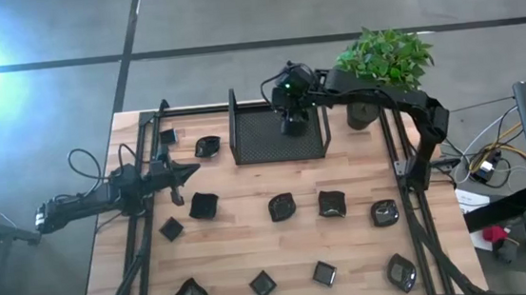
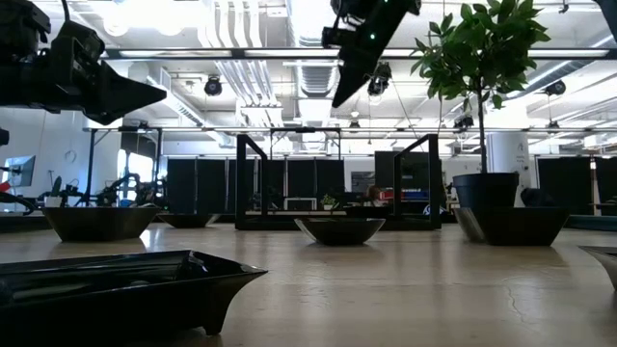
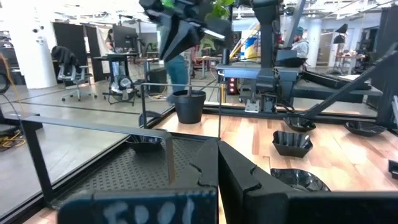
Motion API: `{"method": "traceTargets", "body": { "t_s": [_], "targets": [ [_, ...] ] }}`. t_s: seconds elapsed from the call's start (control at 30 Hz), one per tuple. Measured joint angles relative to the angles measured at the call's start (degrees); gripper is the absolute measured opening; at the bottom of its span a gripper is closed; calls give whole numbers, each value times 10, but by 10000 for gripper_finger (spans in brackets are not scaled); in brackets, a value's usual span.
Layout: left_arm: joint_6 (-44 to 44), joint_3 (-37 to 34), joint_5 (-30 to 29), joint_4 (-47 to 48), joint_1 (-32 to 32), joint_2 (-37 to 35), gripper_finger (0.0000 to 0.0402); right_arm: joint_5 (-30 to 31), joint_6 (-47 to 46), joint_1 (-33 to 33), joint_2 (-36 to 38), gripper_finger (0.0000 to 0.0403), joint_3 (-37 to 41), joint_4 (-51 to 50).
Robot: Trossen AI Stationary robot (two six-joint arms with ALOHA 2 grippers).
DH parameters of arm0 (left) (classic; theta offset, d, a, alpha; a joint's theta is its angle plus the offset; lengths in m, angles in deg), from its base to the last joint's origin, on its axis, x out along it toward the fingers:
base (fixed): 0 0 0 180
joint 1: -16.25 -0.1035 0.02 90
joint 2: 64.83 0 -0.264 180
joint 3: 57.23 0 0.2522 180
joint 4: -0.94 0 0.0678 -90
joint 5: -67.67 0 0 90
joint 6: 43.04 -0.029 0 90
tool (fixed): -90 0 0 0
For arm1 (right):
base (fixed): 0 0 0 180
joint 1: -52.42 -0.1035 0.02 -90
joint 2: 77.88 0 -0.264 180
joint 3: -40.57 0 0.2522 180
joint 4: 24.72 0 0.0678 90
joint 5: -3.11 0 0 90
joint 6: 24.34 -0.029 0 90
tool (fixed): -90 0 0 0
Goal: Pick & Place Mini shaped plates
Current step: Put the black leaf-shaped plate on the shelf
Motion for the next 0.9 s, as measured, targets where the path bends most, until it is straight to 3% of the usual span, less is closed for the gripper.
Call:
{"method": "traceTargets", "body": {
  "t_s": [0.27,0.57,0.73,0.9],
  "targets": [
    [-8,2,-108,-15,0,0,0,0,-18,-23,22,38,3,1],
    [38,98,-246,166,0,65,0,-2,-35,-49,44,38,7,5],
    [99,152,-262,265,0,137,0,-2,-32,-56,46,38,8,5],
    [128,196,-262,282,-1,223,0,-2,-34,-56,46,38,8,6]
  ]
}}
